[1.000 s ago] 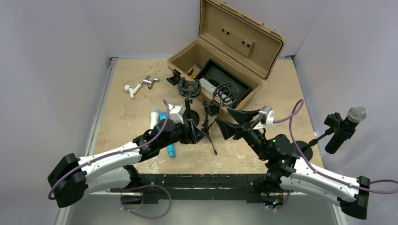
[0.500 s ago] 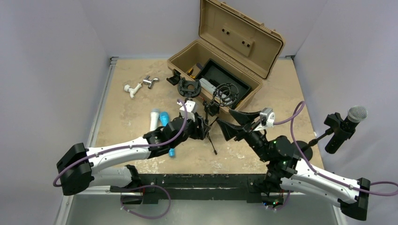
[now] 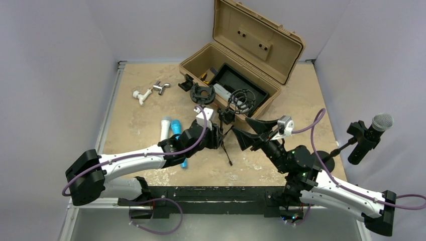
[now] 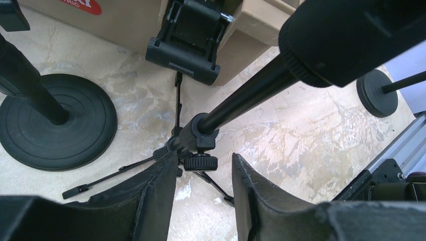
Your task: Remove the microphone from the stand
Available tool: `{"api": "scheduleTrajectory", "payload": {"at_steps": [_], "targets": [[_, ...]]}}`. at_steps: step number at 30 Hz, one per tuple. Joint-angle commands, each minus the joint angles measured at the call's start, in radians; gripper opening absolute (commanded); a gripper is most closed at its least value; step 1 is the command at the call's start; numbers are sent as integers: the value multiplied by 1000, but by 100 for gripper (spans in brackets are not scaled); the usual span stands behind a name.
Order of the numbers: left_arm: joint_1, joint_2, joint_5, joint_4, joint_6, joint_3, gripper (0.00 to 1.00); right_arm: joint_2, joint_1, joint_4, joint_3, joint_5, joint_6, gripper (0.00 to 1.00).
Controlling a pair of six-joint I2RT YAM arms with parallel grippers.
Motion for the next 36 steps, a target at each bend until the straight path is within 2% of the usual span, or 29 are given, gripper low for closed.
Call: {"api": "scheduleTrajectory", "payload": {"at_steps": [1,4,7,8,9,15,25,27,32,36], "targets": [[-4,5,13,19,7,49,40,2,-1,16,0,11,-8,69],[-4,3,21,1,-10,58,29,3,-1,15,0,10,-8,69],[-3,-3,41,-31,-37,74,7,1,-1,13,0,7,-7,69],[-2,-8,43,-41,-54,76,1,1,-1,12,0,8,-7,69],[-1,-13,47,-49,-71,77,0,0,-1,13,0,8,-7,69],[42,-44,114,-83,-182,61,0,10,-1,20,-1,5,-7,69],[145,-94,300,41,-419,-39,0,30,-1,30,-1,2,-3,69],[146,-84,320,71,-411,-38,0,32,-1,31,-2,1,-1,69],[129,-49,269,10,-332,-18,0,40,-1,34,2,-3,2,69],[129,-27,272,21,-358,-45,0,44,-1,27,7,-1,8,69]]}}
